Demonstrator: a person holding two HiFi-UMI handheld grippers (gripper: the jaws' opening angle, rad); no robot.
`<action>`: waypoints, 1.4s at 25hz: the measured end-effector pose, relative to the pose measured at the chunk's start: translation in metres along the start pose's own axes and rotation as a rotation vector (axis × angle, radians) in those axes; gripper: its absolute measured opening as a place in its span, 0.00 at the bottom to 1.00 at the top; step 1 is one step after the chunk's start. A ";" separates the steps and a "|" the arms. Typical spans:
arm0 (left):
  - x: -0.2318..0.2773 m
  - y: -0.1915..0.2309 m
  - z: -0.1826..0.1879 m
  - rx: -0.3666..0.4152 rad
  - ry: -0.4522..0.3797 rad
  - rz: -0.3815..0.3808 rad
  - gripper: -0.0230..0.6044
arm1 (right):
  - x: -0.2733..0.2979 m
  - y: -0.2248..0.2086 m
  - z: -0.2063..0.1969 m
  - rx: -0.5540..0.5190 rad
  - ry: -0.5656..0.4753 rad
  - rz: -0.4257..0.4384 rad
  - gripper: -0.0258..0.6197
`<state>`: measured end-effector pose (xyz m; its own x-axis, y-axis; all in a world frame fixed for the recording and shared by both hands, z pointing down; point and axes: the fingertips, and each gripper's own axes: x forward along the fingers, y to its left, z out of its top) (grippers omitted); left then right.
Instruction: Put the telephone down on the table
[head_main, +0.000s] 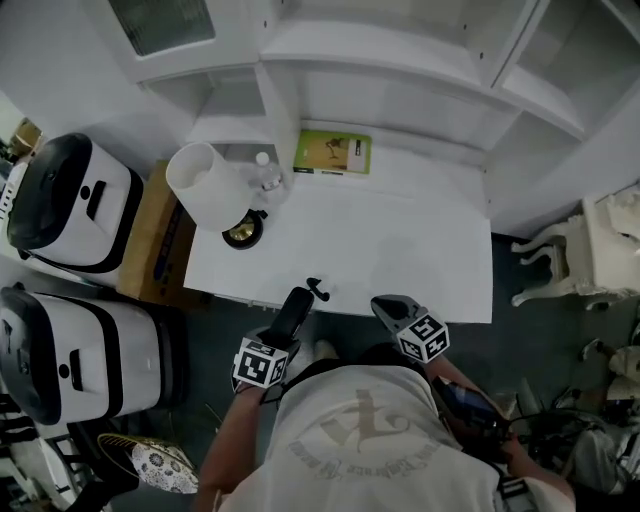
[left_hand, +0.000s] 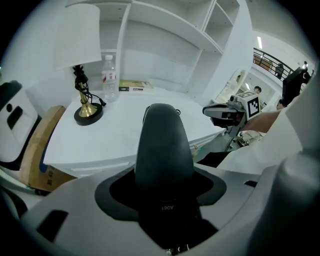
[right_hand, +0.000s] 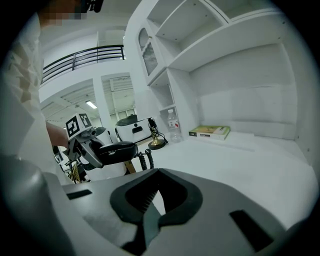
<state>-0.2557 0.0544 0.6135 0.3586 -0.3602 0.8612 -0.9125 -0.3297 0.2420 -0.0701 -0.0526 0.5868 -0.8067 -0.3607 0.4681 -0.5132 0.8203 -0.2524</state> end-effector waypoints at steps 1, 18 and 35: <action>0.001 0.004 0.003 0.006 0.001 -0.003 0.48 | 0.001 0.000 0.000 0.005 0.001 -0.008 0.07; 0.040 0.046 0.075 -0.025 -0.014 0.057 0.48 | 0.029 -0.050 0.028 0.045 -0.021 -0.015 0.07; 0.110 0.038 0.143 -0.013 -0.001 0.061 0.48 | 0.032 -0.094 0.035 0.077 -0.020 0.003 0.07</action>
<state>-0.2228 -0.1227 0.6530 0.3021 -0.3799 0.8743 -0.9353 -0.2954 0.1948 -0.0577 -0.1571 0.5962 -0.8135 -0.3679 0.4505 -0.5314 0.7848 -0.3188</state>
